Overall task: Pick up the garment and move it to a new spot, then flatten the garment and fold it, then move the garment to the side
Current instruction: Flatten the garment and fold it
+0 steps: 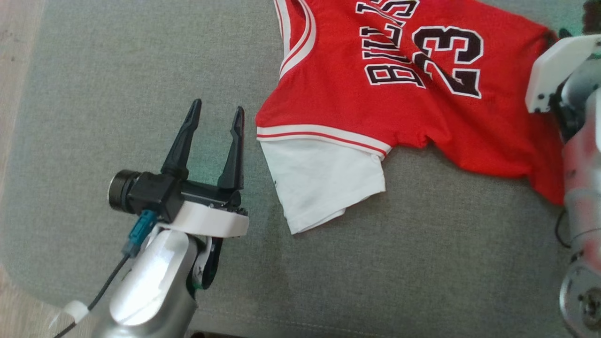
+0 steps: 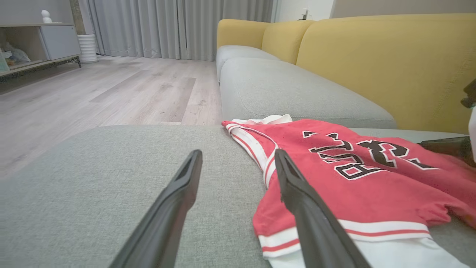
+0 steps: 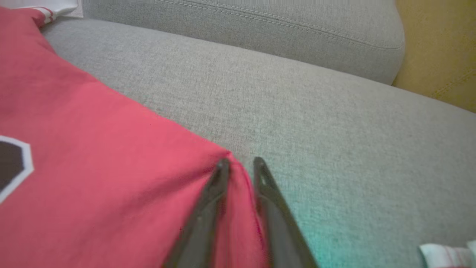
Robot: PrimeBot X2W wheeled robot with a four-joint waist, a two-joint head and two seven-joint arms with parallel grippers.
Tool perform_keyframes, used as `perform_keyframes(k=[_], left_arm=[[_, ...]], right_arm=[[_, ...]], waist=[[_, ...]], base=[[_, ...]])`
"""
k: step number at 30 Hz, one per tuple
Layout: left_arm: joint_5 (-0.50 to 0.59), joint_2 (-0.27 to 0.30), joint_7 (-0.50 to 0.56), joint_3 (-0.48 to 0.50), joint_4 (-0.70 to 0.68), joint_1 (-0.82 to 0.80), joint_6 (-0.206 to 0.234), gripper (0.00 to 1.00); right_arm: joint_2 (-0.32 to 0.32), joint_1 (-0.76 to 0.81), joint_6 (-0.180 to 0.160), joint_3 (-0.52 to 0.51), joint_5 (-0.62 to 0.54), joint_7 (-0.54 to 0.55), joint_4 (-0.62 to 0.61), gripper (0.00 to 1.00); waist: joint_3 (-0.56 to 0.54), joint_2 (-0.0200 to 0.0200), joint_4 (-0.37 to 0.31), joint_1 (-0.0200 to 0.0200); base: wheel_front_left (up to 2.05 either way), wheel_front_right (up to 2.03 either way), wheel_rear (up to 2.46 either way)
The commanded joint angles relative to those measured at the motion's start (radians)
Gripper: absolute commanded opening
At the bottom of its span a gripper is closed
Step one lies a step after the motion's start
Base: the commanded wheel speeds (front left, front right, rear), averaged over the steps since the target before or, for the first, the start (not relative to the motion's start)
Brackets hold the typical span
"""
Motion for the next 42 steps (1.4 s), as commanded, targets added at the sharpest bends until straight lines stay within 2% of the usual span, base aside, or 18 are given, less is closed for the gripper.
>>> perform_keyframes(k=[1,8,12,13,14,22,25,26,30,33,36,37,42], left_arm=[[0.016,0.007,-0.008,0.046,-0.021,-0.037,-0.007,1.0],[0.048,-0.026,-0.008,0.076,-0.013,-0.037,-0.038,1.0],[0.067,-0.043,-0.008,0.095,-0.012,-0.039,-0.051,1.0],[0.071,-0.047,-0.008,0.099,-0.012,-0.038,-0.055,1.0],[0.074,-0.051,-0.008,0.103,-0.012,-0.037,-0.059,1.0],[0.1,-0.066,-0.008,0.13,-0.01,-0.021,-0.083,1.0],[0.107,-0.068,-0.008,0.141,-0.009,-0.003,-0.087,1.0],[0.11,-0.069,-0.008,0.147,-0.004,0.014,-0.088,1.0],[0.113,-0.072,-0.008,0.156,0.004,0.039,-0.087,1.0],[0.108,-0.073,-0.008,0.161,0.016,0.064,-0.086,1.0],[0.109,-0.075,-0.008,0.159,0.026,0.089,-0.086,1.0],[0.108,-0.074,-0.008,0.16,0.034,0.105,-0.085,1.0],[0.105,-0.069,-0.008,0.165,0.055,0.121,-0.081,1.0]], right_arm=[[-0.011,-0.021,-0.001,0.019,-0.007,-0.018,-0.01,0.0],[-0.075,-0.134,-0.001,0.054,-0.019,-0.159,0.026,0.0],[-0.087,-0.17,-0.001,0.025,-0.051,-0.238,0.031,0.0],[-0.084,-0.173,-0.001,0.02,-0.065,-0.261,0.031,0.11],[-0.079,-0.174,-0.001,0.014,-0.078,-0.281,0.034,1.0],[-0.023,-0.156,-0.001,-0.053,-0.114,-0.395,0.073,1.0],[0.016,-0.129,-0.001,-0.081,-0.086,-0.462,0.074,1.0],[0.056,-0.092,-0.001,-0.097,-0.059,-0.501,0.063,1.0],[0.101,-0.015,-0.001,-0.082,-0.01,-0.532,0.019,1.0],[0.118,0.076,-0.001,-0.039,0.091,-0.54,-0.059,1.0],[0.12,0.202,-0.001,0.081,0.288,-0.54,-0.181,1.0],[0.12,0.311,-0.001,0.142,0.392,-0.541,-0.275,1.0],[0.12,0.56,-0.001,0.241,0.526,-0.541,-0.467,1.0]], waist=[[0.002,0.0,0.001,-0.0001],[-0.001,0.0,-0.004,-0.0001],[-0.006,0.0,-0.007,-0.0001],[-0.008,0.0,-0.008,-0.0001],[-0.011,0.0,-0.009,-0.0001],[-0.056,0.0,-0.033,-0.0001],[-0.09,0.0,-0.055,-0.0001],[-0.119,0.0,-0.072,-0.0001],[-0.159,0.0,-0.099,-0.0001],[-0.19,0.0,-0.125,-0.0001],[-0.215,0.0,-0.145,-0.0001],[-0.226,0.0,-0.16,-0.0001],[-0.226,0.0,-0.191,-0.0001]], base=[[0.0,0.0,0.0],[0.0,0.0,0.0],[0.0,0.0,0.0],[0.0,0.0,0.0],[0.0,0.0,0.0],[0.0,0.0,0.0],[0.0,0.0,0.0],[0.0,0.0,0.0],[0.0,0.0,0.0],[0.0,0.0,0.0],[0.0,0.0,0.0],[0.0,0.0,0.0],[0.0,0.0,0.0]])
